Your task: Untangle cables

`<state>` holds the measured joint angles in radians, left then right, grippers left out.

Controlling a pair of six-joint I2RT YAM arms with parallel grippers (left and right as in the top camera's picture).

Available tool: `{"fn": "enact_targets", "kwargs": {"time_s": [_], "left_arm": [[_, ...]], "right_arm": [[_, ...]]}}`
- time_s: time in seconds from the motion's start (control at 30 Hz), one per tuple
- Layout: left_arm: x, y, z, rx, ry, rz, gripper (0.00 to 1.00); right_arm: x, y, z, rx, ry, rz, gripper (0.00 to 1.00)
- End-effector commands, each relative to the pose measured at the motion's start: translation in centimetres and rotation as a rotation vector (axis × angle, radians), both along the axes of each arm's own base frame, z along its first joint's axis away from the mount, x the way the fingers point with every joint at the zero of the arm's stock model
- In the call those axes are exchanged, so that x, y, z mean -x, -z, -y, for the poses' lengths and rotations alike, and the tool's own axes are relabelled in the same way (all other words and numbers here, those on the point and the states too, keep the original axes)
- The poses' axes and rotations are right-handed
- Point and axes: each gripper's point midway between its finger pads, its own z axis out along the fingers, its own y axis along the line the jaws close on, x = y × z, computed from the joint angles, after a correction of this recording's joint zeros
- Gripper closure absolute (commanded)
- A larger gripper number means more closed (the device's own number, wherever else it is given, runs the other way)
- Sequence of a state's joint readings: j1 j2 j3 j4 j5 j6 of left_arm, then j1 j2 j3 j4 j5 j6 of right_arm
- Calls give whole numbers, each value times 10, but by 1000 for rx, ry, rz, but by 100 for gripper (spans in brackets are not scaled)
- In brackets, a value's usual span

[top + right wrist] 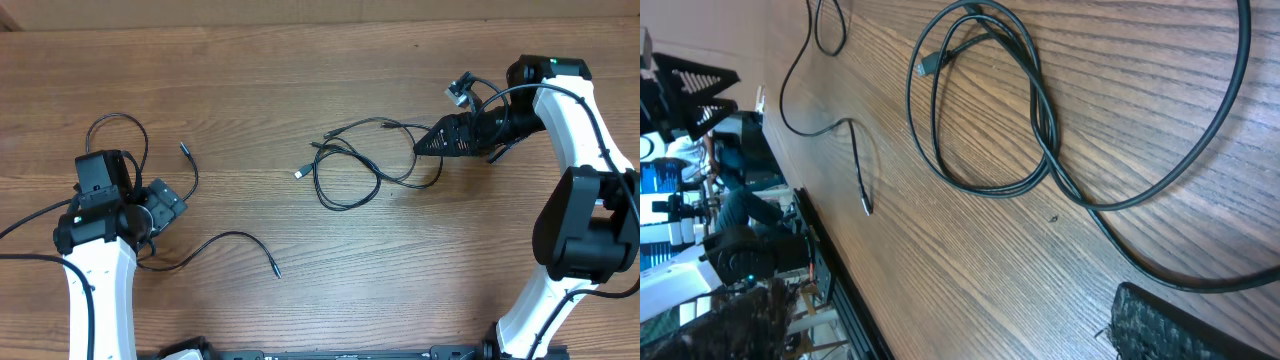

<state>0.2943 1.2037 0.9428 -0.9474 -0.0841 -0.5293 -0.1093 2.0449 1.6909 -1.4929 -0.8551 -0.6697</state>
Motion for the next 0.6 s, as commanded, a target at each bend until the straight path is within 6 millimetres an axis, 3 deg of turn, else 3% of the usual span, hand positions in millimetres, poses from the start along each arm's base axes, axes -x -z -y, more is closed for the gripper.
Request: {"fn": "enact_targets", "kwargs": {"time_s": [0.0,0.2,0.4,0.57], "left_arm": [[5,15,-12,-21,-87,-41,0],[14,33,-33,-23,-141,-122,0],[12,55,-50,-11,-191,-165,1],[-6,75,-59,-12,-222,-155,0]], "right_arm": [[-3,-20,0,11,-12,78,0],[-3,-19,0,16,-13,78,0],[-3,-19,0,16,-13,81,0],[-3,-19,0,16,-13,81,0]]}}
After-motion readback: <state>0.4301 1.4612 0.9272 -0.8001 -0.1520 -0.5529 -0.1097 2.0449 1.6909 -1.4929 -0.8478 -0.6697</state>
